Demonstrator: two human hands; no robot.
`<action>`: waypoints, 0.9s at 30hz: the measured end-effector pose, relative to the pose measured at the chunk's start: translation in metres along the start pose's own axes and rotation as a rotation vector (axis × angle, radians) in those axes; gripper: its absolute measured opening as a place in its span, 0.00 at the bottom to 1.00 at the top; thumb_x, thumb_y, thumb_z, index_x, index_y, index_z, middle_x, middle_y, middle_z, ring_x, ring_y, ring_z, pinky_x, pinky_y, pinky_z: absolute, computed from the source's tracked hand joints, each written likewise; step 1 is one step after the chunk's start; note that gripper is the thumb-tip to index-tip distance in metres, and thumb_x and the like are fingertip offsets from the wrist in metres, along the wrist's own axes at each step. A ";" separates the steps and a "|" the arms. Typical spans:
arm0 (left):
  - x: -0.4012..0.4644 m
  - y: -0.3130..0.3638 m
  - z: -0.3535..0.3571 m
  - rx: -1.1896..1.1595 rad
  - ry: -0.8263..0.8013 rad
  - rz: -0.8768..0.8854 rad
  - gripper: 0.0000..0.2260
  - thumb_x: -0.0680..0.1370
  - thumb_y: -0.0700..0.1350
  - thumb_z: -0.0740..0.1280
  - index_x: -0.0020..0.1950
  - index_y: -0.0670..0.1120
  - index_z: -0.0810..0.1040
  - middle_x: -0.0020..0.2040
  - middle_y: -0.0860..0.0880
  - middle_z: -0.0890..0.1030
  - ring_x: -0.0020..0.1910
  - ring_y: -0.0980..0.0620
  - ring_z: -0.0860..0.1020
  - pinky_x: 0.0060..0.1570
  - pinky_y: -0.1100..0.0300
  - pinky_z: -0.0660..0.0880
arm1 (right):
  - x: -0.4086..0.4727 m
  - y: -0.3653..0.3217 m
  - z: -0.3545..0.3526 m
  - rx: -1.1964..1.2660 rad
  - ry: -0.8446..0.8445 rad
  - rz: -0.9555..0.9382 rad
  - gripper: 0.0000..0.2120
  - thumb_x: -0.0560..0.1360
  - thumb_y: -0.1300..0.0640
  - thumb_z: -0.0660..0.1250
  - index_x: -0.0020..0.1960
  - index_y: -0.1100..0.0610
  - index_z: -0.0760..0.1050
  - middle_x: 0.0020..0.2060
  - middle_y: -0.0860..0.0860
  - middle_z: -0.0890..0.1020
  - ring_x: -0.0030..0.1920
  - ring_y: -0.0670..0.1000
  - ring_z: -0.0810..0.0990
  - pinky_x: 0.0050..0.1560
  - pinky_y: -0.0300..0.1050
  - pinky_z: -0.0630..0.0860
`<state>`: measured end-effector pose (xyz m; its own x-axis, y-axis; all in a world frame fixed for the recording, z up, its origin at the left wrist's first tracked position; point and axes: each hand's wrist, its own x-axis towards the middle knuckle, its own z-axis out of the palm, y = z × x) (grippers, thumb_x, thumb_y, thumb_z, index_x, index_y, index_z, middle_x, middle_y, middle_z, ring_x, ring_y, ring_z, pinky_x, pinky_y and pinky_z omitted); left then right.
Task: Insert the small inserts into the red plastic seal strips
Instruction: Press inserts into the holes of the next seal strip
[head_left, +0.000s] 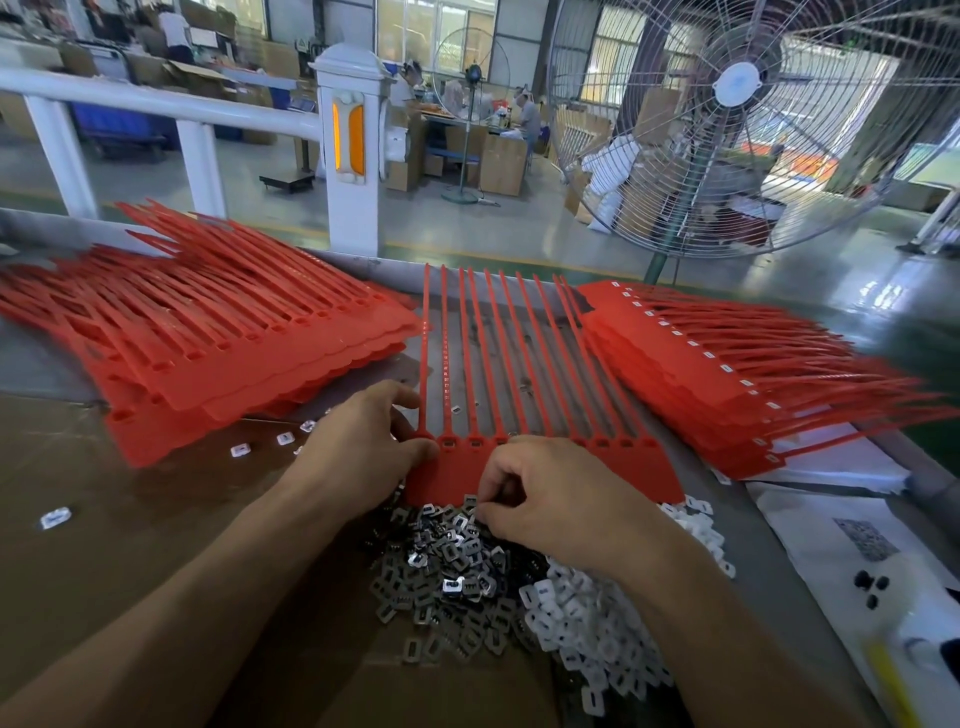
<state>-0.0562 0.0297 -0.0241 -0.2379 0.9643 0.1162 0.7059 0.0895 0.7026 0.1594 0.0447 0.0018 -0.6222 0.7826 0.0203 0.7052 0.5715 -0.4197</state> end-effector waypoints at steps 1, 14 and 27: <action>0.000 0.000 0.000 0.000 -0.001 0.000 0.22 0.74 0.52 0.77 0.65 0.57 0.75 0.44 0.59 0.82 0.41 0.63 0.79 0.38 0.64 0.71 | 0.000 0.000 0.000 -0.001 0.004 -0.002 0.04 0.76 0.47 0.74 0.45 0.45 0.80 0.44 0.39 0.79 0.44 0.39 0.78 0.48 0.42 0.79; -0.001 0.002 -0.002 0.007 -0.001 0.009 0.21 0.74 0.52 0.76 0.65 0.56 0.75 0.44 0.59 0.81 0.41 0.62 0.79 0.40 0.62 0.72 | -0.003 0.004 -0.002 0.206 0.081 0.023 0.07 0.77 0.56 0.72 0.43 0.47 0.77 0.38 0.40 0.82 0.34 0.39 0.79 0.32 0.31 0.72; -0.002 0.003 -0.002 0.007 0.000 0.003 0.22 0.74 0.52 0.77 0.65 0.55 0.75 0.44 0.58 0.82 0.41 0.60 0.79 0.42 0.59 0.75 | 0.000 0.005 0.001 0.202 0.030 0.010 0.03 0.76 0.50 0.76 0.45 0.44 0.83 0.42 0.39 0.83 0.43 0.38 0.81 0.43 0.34 0.75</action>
<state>-0.0548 0.0276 -0.0206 -0.2363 0.9644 0.1183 0.7114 0.0888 0.6972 0.1631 0.0474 -0.0011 -0.6028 0.7969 0.0410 0.6271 0.5048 -0.5932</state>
